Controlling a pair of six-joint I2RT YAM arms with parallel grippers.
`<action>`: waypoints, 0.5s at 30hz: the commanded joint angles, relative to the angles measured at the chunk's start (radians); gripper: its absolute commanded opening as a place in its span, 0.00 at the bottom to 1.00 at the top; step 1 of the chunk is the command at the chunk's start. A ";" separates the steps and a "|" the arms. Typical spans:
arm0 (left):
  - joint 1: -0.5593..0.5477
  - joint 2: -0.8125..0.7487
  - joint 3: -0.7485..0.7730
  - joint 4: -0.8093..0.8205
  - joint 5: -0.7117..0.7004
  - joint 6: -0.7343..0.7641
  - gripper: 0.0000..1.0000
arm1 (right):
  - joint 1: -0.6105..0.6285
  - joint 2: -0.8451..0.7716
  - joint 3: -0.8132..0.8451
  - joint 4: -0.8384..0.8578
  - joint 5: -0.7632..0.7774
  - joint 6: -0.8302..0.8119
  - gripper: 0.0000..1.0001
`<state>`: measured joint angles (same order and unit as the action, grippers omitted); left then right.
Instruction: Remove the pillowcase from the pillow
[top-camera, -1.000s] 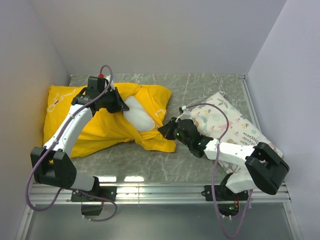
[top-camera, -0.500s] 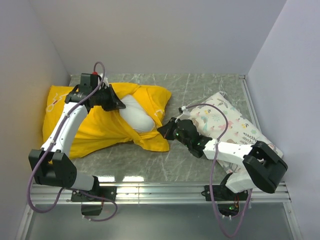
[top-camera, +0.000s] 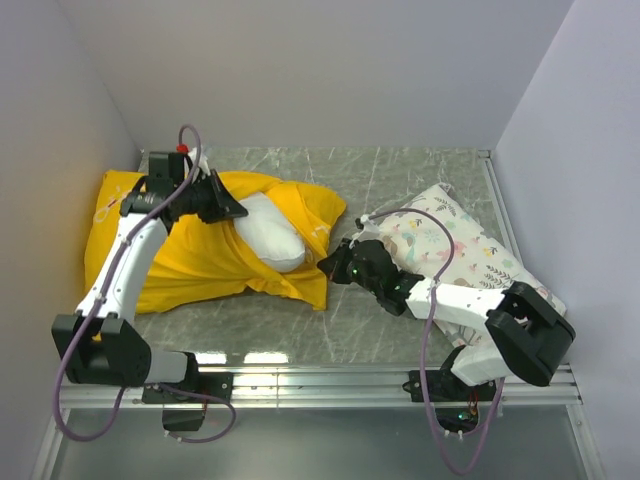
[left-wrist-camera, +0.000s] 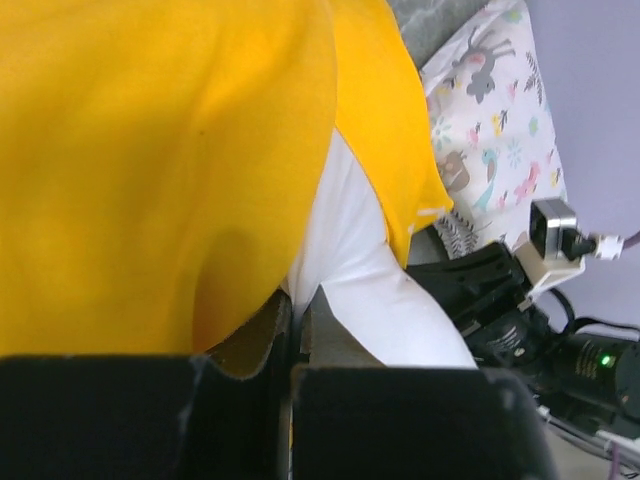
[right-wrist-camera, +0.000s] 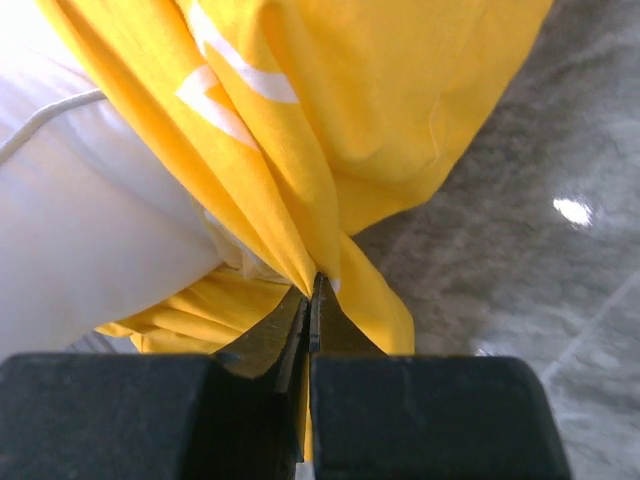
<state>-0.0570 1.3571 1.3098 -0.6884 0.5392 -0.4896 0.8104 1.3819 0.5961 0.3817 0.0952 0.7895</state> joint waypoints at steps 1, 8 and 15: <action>0.000 -0.170 -0.096 0.236 -0.084 0.039 0.00 | 0.002 -0.010 0.001 -0.329 0.080 -0.111 0.00; -0.075 -0.390 -0.395 0.254 -0.142 0.020 0.01 | 0.030 -0.061 0.148 -0.446 0.098 -0.208 0.43; -0.095 -0.477 -0.488 0.224 -0.151 0.025 0.00 | 0.067 -0.169 0.255 -0.481 0.133 -0.291 0.73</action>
<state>-0.1524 0.9134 0.8387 -0.4973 0.4461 -0.4866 0.8574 1.2697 0.7692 -0.0628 0.1589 0.5800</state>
